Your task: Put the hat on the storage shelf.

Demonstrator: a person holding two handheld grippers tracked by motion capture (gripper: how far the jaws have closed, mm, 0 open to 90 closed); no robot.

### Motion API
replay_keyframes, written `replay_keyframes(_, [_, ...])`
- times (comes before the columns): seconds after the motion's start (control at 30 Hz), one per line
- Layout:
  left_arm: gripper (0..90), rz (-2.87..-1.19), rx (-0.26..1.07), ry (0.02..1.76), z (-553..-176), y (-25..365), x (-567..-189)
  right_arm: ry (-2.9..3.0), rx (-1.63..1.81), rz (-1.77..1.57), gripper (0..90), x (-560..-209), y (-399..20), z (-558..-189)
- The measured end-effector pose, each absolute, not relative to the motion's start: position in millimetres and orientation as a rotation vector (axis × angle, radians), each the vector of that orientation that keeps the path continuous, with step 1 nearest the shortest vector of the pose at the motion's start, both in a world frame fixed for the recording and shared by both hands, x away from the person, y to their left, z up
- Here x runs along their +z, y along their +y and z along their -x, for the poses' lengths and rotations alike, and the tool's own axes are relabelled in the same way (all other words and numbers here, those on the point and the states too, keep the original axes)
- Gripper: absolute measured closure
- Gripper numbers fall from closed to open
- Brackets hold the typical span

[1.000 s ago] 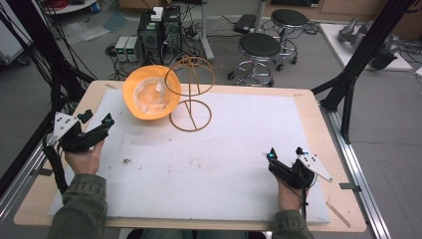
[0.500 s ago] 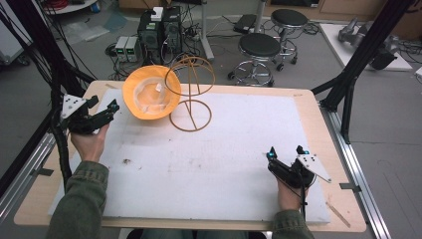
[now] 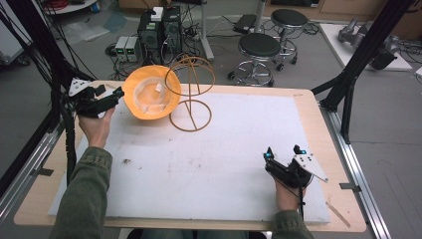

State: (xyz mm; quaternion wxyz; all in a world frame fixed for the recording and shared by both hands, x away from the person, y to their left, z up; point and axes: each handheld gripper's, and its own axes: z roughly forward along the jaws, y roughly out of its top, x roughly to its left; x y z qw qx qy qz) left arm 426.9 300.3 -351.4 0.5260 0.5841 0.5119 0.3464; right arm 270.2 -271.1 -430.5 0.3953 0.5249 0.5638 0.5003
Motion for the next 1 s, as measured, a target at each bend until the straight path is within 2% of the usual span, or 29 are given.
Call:
replay_keyframes(0.37, [31.4, -1.386, 0.789, 1.274, -447, 304, -364, 1.448, 1.253, -1.315, 6.5, -431, -269, -270])
replay_keyframes(0.5, [29.6, -1.441, 0.743, 1.324, -468, 300, -368, 1.461, 1.250, -1.321, 6.6, -432, -267, -272])
replay_keyframes(0.6, [32.8, -1.393, 0.740, 1.323, -474, 299, -368, 1.463, 1.248, -1.308, 6.6, -432, -267, -271])
replay_keyframes(0.7, [30.3, -1.446, 0.723, 1.369, -485, 299, -371, 1.465, 1.247, -1.309, 6.5, -432, -268, -271])
replay_keyframes(1.0, [26.9, -1.449, 0.646, 1.468, -505, 299, -378, 1.480, 1.251, -1.290, 6.6, -432, -266, -271])
